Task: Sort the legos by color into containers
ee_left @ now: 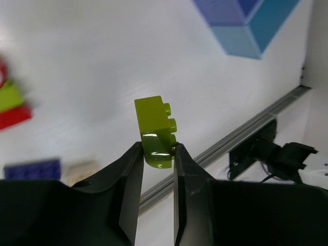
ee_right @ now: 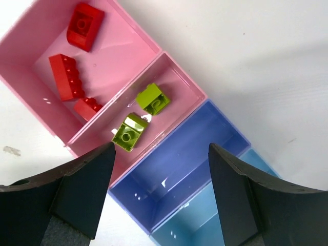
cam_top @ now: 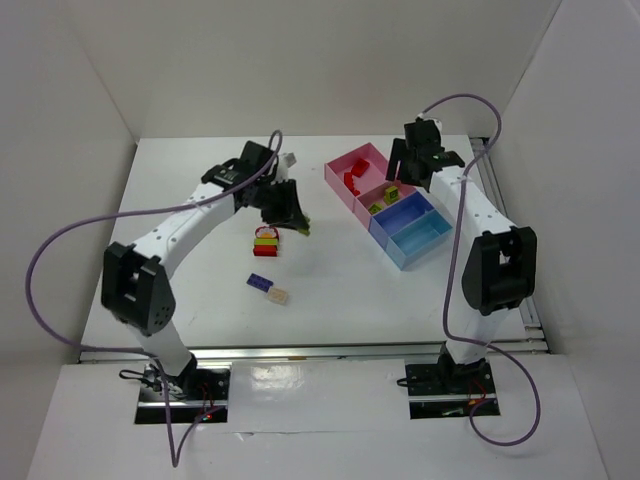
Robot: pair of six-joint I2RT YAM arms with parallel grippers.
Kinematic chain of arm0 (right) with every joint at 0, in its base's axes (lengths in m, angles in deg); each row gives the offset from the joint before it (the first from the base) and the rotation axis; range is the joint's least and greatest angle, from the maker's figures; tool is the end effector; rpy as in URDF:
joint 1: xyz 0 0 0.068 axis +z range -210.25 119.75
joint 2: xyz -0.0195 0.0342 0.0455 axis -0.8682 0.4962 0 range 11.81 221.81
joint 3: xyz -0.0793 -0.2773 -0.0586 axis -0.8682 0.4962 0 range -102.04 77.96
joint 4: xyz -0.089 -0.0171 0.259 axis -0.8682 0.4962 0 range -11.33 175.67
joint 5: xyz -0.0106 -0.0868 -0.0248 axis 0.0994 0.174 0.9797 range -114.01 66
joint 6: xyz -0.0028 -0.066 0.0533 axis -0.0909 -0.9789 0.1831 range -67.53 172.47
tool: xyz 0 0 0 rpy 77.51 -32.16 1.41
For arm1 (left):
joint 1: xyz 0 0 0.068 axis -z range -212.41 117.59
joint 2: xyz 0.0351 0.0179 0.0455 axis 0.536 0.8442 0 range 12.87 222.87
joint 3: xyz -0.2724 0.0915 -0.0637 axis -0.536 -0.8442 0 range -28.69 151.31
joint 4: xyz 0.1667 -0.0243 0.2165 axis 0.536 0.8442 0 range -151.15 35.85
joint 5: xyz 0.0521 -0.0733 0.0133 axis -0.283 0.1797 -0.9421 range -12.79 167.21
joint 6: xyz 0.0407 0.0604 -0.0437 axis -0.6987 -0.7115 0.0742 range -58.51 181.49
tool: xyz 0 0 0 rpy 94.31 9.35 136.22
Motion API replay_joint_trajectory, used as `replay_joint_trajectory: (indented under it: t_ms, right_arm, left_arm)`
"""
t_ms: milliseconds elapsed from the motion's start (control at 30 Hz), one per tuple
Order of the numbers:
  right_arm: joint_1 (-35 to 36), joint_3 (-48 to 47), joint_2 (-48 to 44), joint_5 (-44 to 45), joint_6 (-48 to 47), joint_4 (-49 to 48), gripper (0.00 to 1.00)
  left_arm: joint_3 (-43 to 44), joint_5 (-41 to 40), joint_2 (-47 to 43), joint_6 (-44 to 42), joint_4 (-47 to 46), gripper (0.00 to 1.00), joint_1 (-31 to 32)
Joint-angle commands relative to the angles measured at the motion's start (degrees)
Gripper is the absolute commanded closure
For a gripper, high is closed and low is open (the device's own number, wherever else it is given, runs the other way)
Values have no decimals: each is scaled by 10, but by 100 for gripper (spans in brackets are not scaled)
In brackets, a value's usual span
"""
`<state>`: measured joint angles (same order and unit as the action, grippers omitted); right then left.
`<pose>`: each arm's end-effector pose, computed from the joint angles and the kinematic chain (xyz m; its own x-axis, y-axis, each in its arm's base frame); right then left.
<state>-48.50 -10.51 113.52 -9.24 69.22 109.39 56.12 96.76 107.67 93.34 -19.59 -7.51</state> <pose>0.4434 0.0729 0.2914 -0.6557 0.1483 -0.7403 0.1793 0.9831 0.0382 0.3513 -0.1906 0.2998 -0.9123 -0.1248 -0.3900 0.1225 0.8257 -0.5507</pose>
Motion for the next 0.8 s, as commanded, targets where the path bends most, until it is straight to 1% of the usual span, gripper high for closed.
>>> replay_joint_trajectory:
  t_ms: [0, 33, 67, 100, 133, 167, 233, 267, 333, 367, 400, 533, 600, 633, 700, 767]
  right_arm:
    - [-5, -13, -56, 26, 16, 7, 20]
    - [-5, -13, -64, 26, 22, 7, 20]
    - [-12, -13, -64, 32, 22, 13, 20]
    - [-12, -13, -72, 33, 22, 13, 20]
    - [-18, -13, -80, 39, 28, 19, 20]
    - [-18, -7, -80, 53, 28, 19, 20]
    - [-24, -1, -99, 58, 35, 26, 20]
    - [-24, 6, -104, 64, 41, 31, 20]
    - [-30, 12, -110, 64, 41, 40, 20]
    - [-36, 12, -110, 64, 41, 49, 20]
    - [-36, 12, -110, 69, 46, 49, 20]
    - [-48, 12, -115, 76, 51, 63, 20]
    - [-48, 12, -126, 76, 51, 57, 20]
    - [-48, 20, -126, 76, 51, 51, 20]
    - [-53, 25, -133, 70, 51, 51, 20]
    - [-53, 25, -133, 70, 51, 51, 20]
  left_arm:
    - [81, 106, 87, 7, -57, 96, 26]
    - [125, 122, 108, 14, -73, 96, 26]
    - [151, 155, 130, 20, -86, 96, 31]
    - [177, 172, 154, 20, -104, 96, 31]
    - [205, 184, 204, 28, -111, 96, 31]
    - [263, 213, 229, 38, -117, 97, 31]
    - [313, 231, 294, 56, -139, 97, 37]
    - [354, 239, 312, 72, -148, 97, 37]
    - [379, 261, 342, 92, -175, 97, 37]
    - [387, 267, 355, 101, -209, 97, 37]
    - [403, 272, 368, 123, -223, 97, 37]
    - [461, 280, 455, 172, -278, 97, 37]
    - [468, 280, 473, 194, -305, 97, 37]
    - [479, 280, 481, 215, -333, 96, 37]
    - [485, 280, 499, 227, -344, 94, 37]
    - [492, 274, 505, 240, -350, 89, 42]
